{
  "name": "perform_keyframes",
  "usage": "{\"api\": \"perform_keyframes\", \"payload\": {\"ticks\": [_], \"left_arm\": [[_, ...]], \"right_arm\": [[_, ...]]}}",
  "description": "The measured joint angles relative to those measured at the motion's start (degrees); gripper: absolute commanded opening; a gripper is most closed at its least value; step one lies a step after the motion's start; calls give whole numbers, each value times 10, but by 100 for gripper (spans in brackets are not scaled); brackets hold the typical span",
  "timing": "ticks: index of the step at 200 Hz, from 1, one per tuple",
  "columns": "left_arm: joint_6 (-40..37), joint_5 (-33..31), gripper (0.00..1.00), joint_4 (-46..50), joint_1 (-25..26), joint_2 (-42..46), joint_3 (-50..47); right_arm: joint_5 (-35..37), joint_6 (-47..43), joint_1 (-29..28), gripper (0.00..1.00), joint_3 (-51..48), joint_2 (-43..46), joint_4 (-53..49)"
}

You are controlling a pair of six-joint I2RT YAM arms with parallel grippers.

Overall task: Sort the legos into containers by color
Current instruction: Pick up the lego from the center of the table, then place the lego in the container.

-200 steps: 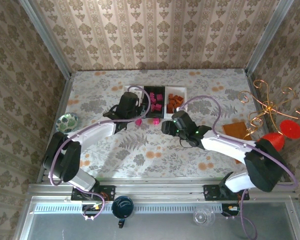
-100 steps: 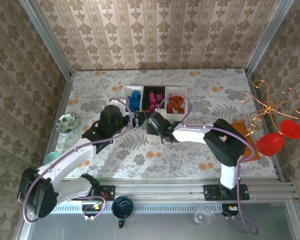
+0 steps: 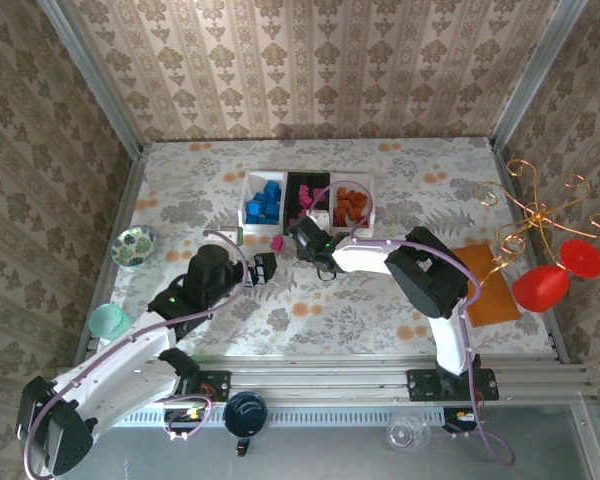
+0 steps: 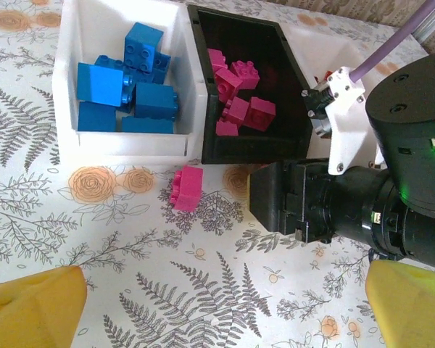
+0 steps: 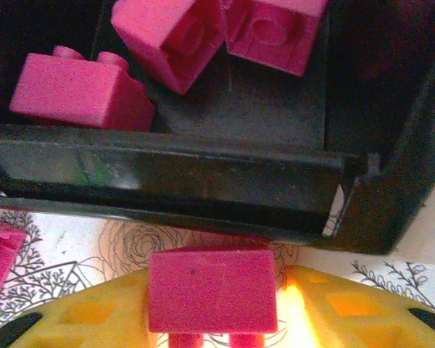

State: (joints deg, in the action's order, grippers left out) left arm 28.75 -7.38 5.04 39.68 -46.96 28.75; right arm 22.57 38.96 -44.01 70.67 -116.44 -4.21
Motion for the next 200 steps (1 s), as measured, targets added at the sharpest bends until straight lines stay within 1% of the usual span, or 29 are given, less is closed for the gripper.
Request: {"api": "perform_keyframes", "payload": {"ticks": [11, 34, 60, 90, 117, 137, 152, 169, 189, 200], "left_arm": [[2, -1, 100, 0, 0, 1, -5], [5, -4, 100, 5, 0, 1, -15], [7, -9, 100, 16, 0, 1, -18], [7, -20, 100, 24, 0, 1, -18], [7, -28, 100, 25, -1, 1, -21], [7, -30, 100, 26, -4, 1, -26], [7, -30, 100, 27, -7, -2, -26], [7, -30, 100, 28, -8, -5, -26], [6, -30, 100, 31, -9, -10, -26], [6, -30, 100, 33, -12, -13, -26]], "right_arm": [[0, 0, 1, 45, 0, 0, -2], [3, -13, 4, 33, 0, 0, -3], [2, -27, 5, 25, -5, 1, 9], [-12, -38, 0, 22, -59, 42, 26], [-29, -48, -16, 22, -115, 121, 26], [-46, -54, -27, 22, -121, 175, 28], [-54, -61, -26, 22, -101, 196, 23], [-55, -63, -13, 22, -54, 187, 13], [-63, -62, 19, 22, 31, 138, -4], [-65, -62, 37, 24, 76, 105, -13]]}}
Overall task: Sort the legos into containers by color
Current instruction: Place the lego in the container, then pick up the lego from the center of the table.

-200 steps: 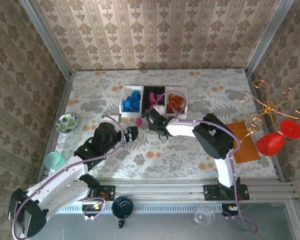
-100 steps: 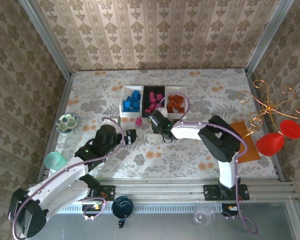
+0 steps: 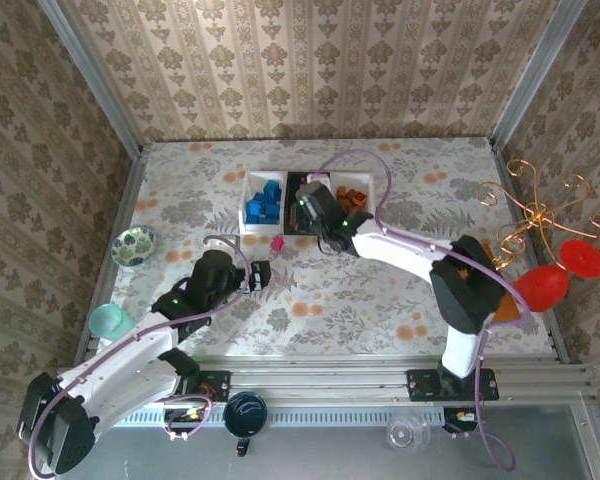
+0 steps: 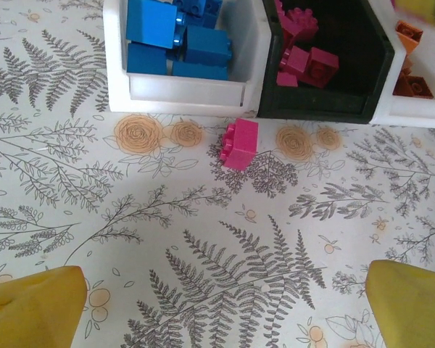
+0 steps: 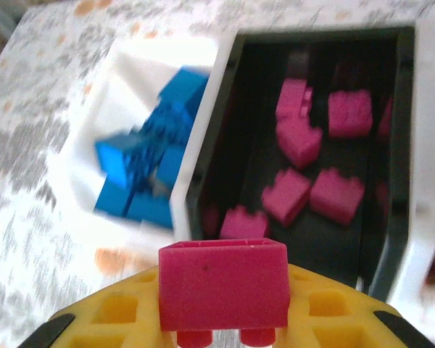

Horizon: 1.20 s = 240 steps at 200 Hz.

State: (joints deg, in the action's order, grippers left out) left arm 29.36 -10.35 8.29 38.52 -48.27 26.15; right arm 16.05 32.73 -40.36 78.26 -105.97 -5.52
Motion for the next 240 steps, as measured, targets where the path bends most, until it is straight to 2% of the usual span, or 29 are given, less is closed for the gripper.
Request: {"api": "perform_keyframes", "payload": {"ticks": [7, 15, 23, 30, 43, 83, 132, 170, 213, 240], "left_arm": [[0, 0, 100, 1, -1, -1, 0], [0, 0, 100, 2, -4, -2, 0], [0, 1, 100, 2, -6, -3, 0], [0, 3, 100, 2, -8, -5, 0], [0, 10, 100, 0, -16, -13, 0], [-13, 46, 96, -20, -44, -100, 11], [-34, 79, 83, -87, -44, -279, 64], [-61, 82, 71, -115, -43, -399, 131], [-89, 63, 63, -132, -41, -496, 203], [-103, 46, 53, -134, -41, -522, 225]], "right_arm": [[-1, 0, 11, 27, 30, -25, -10], [-2, 0, 21, 35, 58, -50, -22], [-5, 2, 31, 52, 90, -78, -37], [-7, 2, 39, 61, 115, -101, -48], [-13, 0, 50, 68, 151, -131, -71], [-24, -9, 56, 69, 140, -114, -82], [-41, 7, 52, 70, -66, 64, -27], [-45, 35, 52, 70, -180, 144, 8], [-45, 49, 52, 70, -213, 178, 15], [-45, 50, 52, 70, -215, 202, 25]]}}
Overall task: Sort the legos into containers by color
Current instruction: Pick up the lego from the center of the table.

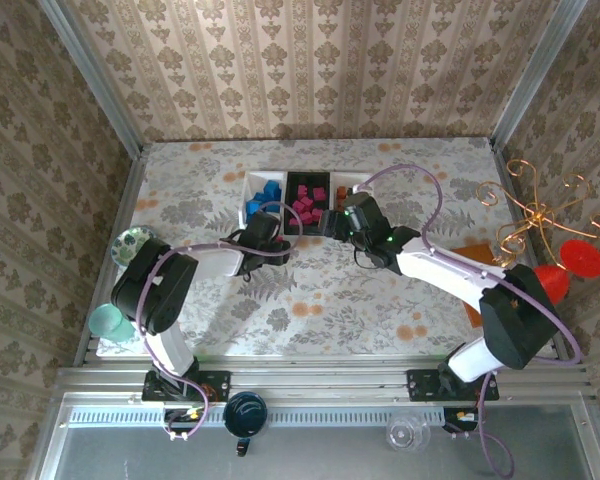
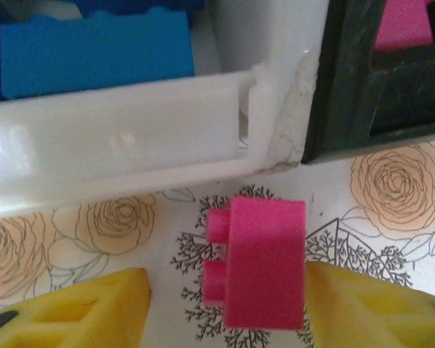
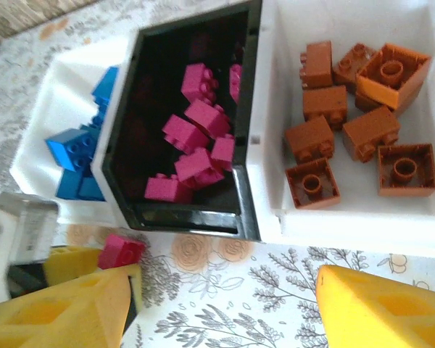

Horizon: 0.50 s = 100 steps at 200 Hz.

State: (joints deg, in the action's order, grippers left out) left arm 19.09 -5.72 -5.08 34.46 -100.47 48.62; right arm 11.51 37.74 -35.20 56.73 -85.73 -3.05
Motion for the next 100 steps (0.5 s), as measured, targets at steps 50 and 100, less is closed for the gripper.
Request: {"api": "perform_keyframes", "payload": {"ticks": [50, 100], "left_arm": [[-24, -11, 24, -9, 0, -12, 9], [-13, -9, 14, -8, 31, 36, -31]], "right_arm": [[0, 0, -2, 70, -13, 24, 3], [7, 7, -2, 70, -43, 31, 3]]}}
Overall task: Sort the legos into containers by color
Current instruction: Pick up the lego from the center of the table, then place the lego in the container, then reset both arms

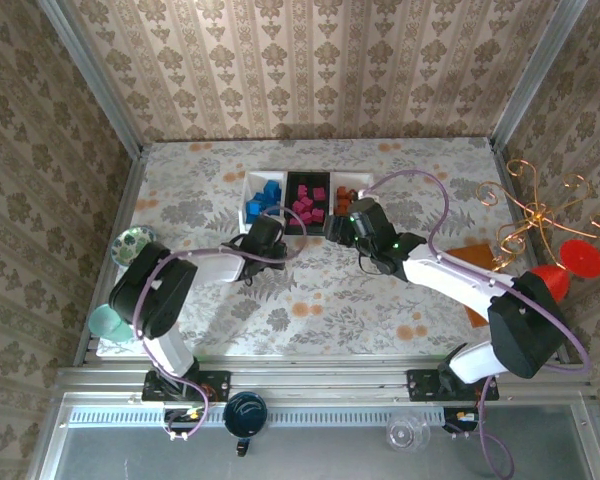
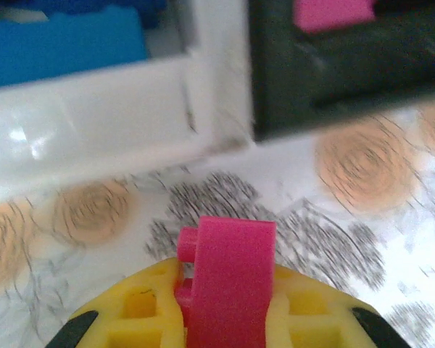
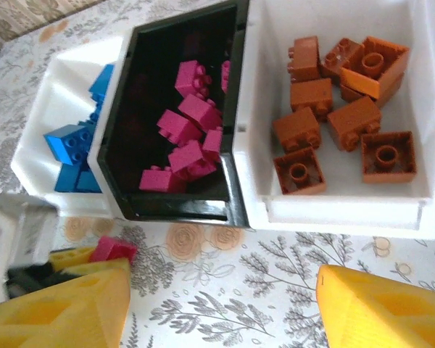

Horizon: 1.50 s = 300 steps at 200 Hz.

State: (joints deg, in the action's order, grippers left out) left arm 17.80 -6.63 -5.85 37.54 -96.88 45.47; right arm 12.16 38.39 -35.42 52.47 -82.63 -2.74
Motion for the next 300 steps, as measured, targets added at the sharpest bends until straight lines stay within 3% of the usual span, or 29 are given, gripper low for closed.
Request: {"api": "perform_keyframes", "payload": {"ticks": [30, 50, 99, 105, 120, 140, 149, 161, 191, 242, 251, 255, 258, 300], "left_arm": [[9, 6, 15, 27, 37, 76, -2], [10, 15, 16, 43, 36, 92, 46], [10, 38, 19, 42, -5, -43, 260], [10, 39, 26, 43, -9, -67, 284], [7, 42, 56, 50, -20, -125, 335], [7, 45, 79, 69, -30, -157, 355], [5, 45, 98, 80, -33, -156, 355], [5, 45, 100, 86, -32, -143, 355], [5, 36, 100, 74, -18, -14, 280], [5, -42, 100, -27, -9, 303, 21], [1, -60, 100, -41, -13, 333, -19], [-1, -66, 100, -47, -13, 343, -35], [-4, -70, 100, -54, -14, 350, -49], [-66, -121, 100, -108, -44, 433, -184]], "right_arm": [[17, 9, 0, 70, -46, 30, -1], [29, 13, 0, 70, -76, 61, -2], [44, 24, 0, 70, -104, 94, -5], [44, 25, 0, 70, -106, 97, -5], [46, 26, 0, 72, -111, 107, -9], [46, 25, 0, 75, -116, 120, -16], [46, 23, 0, 76, -116, 126, -19], [46, 23, 0, 77, -116, 132, -22], [50, 11, 0, 81, -117, 150, -25], [56, -21, 0, 88, -117, 156, -25], [56, -23, -1, 89, -117, 151, -23], [57, -24, -2, 98, -117, 148, -21], [57, -24, -3, 100, -117, 145, -20], [66, -37, -19, 100, -124, 117, 11]]}}
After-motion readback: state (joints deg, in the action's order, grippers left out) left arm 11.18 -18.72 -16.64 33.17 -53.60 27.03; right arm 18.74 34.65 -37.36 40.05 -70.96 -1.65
